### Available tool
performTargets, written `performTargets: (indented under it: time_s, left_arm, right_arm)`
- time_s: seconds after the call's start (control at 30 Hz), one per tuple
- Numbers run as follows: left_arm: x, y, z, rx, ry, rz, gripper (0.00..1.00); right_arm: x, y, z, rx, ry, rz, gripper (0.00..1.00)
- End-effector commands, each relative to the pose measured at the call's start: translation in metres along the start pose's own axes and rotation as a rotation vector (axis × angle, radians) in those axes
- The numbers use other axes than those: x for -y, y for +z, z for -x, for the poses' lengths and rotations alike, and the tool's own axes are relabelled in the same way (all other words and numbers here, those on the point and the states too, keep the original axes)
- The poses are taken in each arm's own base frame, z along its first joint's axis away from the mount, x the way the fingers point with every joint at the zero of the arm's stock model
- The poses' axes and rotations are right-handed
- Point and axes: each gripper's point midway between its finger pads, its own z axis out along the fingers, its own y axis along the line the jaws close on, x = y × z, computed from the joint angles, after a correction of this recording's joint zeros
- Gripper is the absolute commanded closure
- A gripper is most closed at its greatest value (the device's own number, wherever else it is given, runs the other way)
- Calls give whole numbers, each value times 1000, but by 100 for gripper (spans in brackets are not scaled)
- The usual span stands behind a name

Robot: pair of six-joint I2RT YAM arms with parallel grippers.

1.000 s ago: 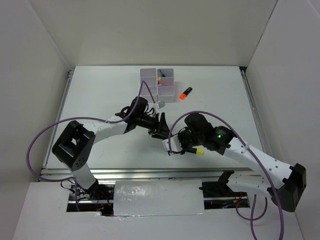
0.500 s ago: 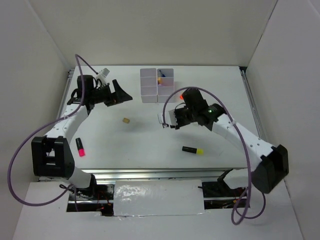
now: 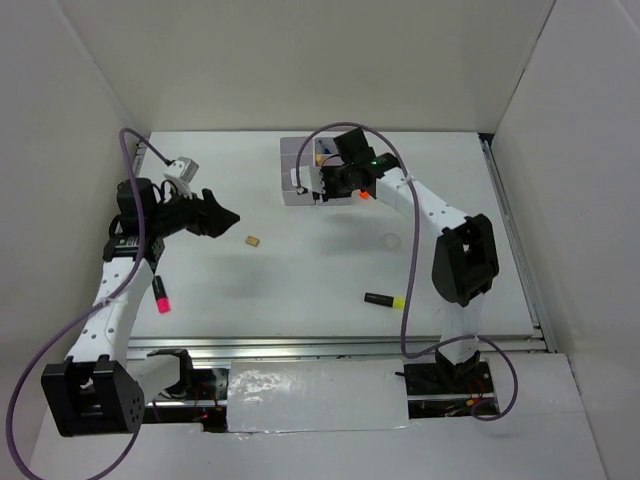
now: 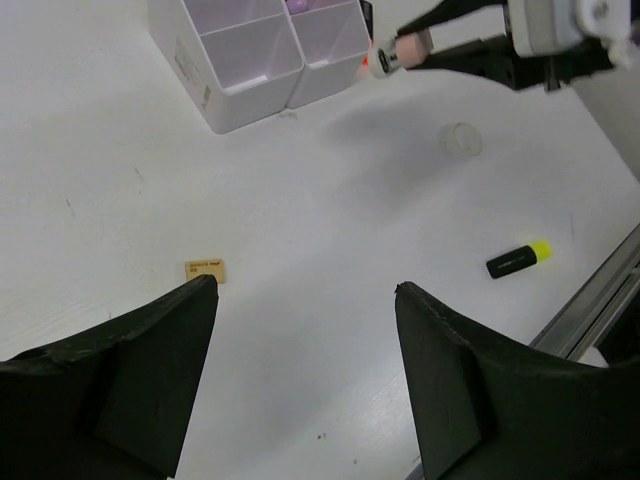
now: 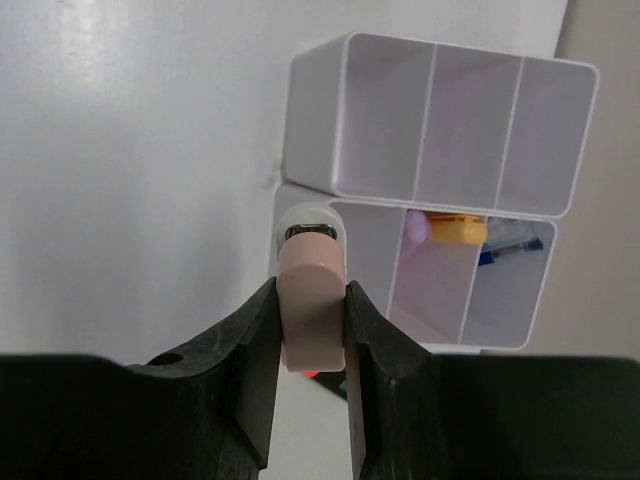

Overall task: Sort the stationery into containers
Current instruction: Place the stationery into the container

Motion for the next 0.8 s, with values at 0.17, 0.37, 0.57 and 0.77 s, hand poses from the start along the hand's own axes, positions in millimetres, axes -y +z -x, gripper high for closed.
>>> performTargets:
  time_s: [0.17, 0.37, 0.57, 0.77]
  left_arm:
    - [2, -5, 4, 24, 69, -19, 17]
    - [-2, -3, -1, 13, 37, -27, 16]
    - [-4, -1, -7, 11, 12, -31, 15]
    - [-6, 0, -13, -3, -4, -30, 14]
  right_arm:
    - [48, 31, -12, -24, -26, -95, 94]
    - [55, 44, -29, -63, -6, -92, 94]
    - [60, 48, -50, -104, -3, -116, 93]
    - [61, 54, -61, -123, 5, -122, 88]
